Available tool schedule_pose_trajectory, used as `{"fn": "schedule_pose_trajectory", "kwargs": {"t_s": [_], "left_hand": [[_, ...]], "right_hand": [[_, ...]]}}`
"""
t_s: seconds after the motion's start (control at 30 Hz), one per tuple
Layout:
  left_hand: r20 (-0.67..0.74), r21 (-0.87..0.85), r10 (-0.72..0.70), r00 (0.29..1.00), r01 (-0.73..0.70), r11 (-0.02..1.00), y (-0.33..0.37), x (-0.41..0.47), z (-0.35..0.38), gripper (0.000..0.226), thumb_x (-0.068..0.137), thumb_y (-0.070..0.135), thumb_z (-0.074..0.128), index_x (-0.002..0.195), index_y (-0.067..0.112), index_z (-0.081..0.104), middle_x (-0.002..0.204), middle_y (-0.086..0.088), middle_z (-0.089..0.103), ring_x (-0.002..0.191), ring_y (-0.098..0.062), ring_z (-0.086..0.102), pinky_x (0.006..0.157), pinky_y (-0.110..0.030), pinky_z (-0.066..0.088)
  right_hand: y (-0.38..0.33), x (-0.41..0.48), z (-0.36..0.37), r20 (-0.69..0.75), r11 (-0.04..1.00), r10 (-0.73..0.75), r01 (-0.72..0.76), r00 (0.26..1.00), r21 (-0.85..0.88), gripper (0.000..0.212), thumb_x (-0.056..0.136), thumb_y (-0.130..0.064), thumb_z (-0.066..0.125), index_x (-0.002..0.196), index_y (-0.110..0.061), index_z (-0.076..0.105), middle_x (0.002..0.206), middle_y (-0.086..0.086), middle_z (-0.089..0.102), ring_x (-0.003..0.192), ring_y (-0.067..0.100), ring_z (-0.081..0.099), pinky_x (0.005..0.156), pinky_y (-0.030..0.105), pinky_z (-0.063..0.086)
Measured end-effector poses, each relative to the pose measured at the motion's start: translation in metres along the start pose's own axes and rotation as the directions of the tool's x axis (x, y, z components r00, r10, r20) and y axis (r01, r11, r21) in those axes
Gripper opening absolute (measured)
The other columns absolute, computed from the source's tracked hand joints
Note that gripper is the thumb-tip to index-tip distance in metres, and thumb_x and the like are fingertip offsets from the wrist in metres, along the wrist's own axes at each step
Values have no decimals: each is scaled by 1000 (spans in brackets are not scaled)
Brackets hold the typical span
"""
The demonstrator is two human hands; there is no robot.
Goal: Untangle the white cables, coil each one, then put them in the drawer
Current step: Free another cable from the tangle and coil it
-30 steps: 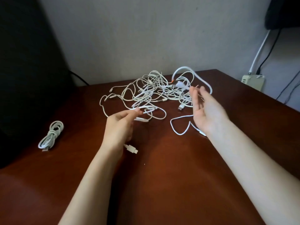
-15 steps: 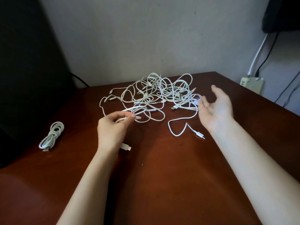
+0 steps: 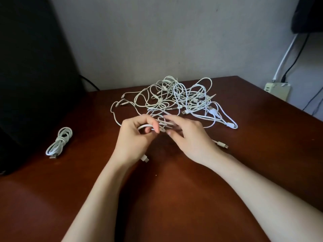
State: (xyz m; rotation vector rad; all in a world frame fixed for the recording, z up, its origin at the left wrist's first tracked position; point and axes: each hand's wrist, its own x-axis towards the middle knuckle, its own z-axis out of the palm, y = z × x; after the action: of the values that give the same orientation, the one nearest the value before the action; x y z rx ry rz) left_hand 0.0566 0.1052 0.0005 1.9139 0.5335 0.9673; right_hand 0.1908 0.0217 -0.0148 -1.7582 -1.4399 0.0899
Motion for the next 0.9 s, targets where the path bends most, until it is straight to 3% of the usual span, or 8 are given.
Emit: {"fn": "schedule_pose_trajectory", "kwargs": {"t_s": [0.1,0.27,0.37,0.47,0.57,0.63,0.73,0.9], "left_hand": [[-83,-8,39,996,-40,999,0,1,1,44,70,-19,69,86,20,56,60,15,46,55,1,40,55,-10,34],[-181,307,197,964,-135,942,-6,-2,6,49,69,4,82,110,14,57,75,17,42,69,10,48,64,-4,35],[-299,402,240,924,-106,909,-15,0,4,38,68,19,84,96,11,60,88,9,41,82,11,42,71,-5,33],[-397,357,263,880,-116,927,-19,2,0,26,68,23,77,73,13,53,93,9,40,89,12,40,74,-6,34],[-422,171,146,895,-79,982,-18,3,-1,35,79,23,75,65,12,46,93,13,55,93,7,53,80,-16,42],[-437,-126,-55,898,-1,992,-15,8,1,35,90,25,65,68,3,48,85,5,64,85,-4,61,78,-23,47],[-376,-672,-388,841,41,739,-2,16,0,35,100,31,45,81,3,54,77,-8,69,77,-18,71,74,-30,57],[-243,-881,-495,835,24,472,5,17,-6,46,102,40,33,68,11,40,56,-6,64,58,-19,69,74,-45,58]], "right_hand": [[-1,2,-4,-111,998,-49,53,993,38,13,91,-11,61,98,-11,72,82,2,73,80,14,68,80,31,51],[-12,-3,-11,-207,977,-182,201,961,73,13,92,-11,61,93,-9,74,61,-14,61,63,-2,61,60,5,39],[-18,-7,-10,-183,938,-335,346,924,33,12,90,-9,61,93,-6,73,62,-24,53,60,2,56,60,4,37],[-22,-9,-8,-169,877,-476,481,863,-15,14,90,-10,60,95,-4,72,64,-2,62,62,10,55,63,14,43],[-23,-10,-7,-212,848,-520,529,827,-15,19,89,-8,59,102,-3,71,80,3,69,71,1,55,72,15,46],[-23,-10,-8,-242,871,-473,492,848,22,26,89,-5,60,114,-6,67,102,-1,68,78,-10,54,79,10,45],[-20,-7,-10,-205,925,-357,376,911,60,41,89,-7,60,129,-14,57,119,-8,56,77,-1,58,73,12,47],[-13,-7,-5,80,980,-195,197,977,-16,51,92,-14,57,140,-24,43,133,-11,48,96,2,58,89,26,49]]}}
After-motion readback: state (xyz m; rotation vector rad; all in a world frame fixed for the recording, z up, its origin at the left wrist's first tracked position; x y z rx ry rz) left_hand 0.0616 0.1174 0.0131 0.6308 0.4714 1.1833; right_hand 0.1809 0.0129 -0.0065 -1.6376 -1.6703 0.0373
